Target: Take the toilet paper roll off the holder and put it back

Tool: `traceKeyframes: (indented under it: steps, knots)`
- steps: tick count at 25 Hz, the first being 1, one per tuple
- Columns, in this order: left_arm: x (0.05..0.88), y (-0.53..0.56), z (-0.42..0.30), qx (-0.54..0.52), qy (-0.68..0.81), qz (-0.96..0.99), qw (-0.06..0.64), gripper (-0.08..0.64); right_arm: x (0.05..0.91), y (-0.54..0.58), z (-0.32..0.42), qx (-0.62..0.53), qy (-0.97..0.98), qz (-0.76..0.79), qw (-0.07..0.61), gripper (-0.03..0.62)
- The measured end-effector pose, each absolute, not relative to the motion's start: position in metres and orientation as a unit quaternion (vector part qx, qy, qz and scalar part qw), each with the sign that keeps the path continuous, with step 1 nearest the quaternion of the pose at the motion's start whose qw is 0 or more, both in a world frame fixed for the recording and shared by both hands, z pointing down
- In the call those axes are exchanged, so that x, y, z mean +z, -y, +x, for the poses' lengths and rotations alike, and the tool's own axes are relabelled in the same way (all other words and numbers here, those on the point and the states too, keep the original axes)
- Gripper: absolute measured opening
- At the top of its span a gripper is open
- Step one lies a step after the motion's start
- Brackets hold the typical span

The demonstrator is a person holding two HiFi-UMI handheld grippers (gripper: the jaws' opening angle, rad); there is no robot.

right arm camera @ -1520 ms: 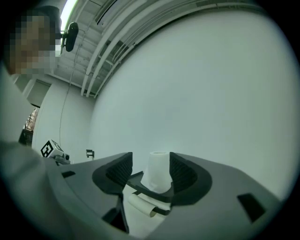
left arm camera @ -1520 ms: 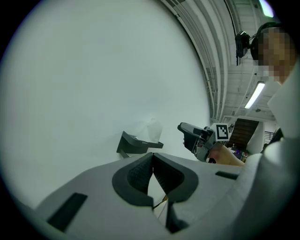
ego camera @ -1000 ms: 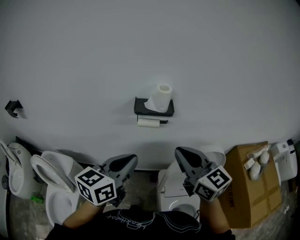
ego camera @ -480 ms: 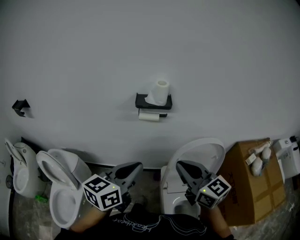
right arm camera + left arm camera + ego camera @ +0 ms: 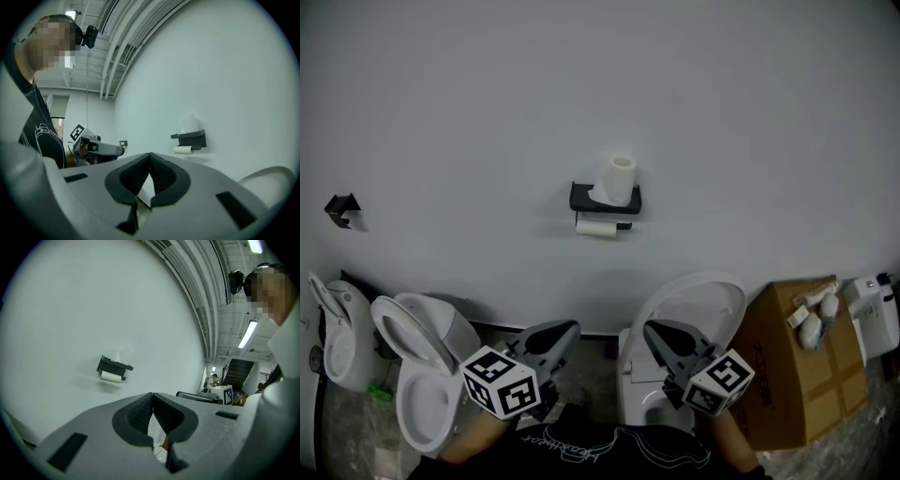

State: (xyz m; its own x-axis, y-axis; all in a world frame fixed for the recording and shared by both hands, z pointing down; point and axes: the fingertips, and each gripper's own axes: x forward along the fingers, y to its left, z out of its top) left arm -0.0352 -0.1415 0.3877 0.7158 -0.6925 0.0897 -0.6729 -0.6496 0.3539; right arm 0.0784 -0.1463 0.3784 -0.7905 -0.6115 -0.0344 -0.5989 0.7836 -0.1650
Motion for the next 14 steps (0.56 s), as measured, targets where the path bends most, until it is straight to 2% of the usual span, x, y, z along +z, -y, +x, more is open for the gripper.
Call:
traceKeyframes:
  steps: [14]
  knots:
    - [0.384, 0.1324, -0.0343, -0.029, 0.376, 0.908, 0.181, 0.005, 0.3758, 0.1373, 0.0794, -0.069, -0.944, -0.319, 0.04, 0.004]
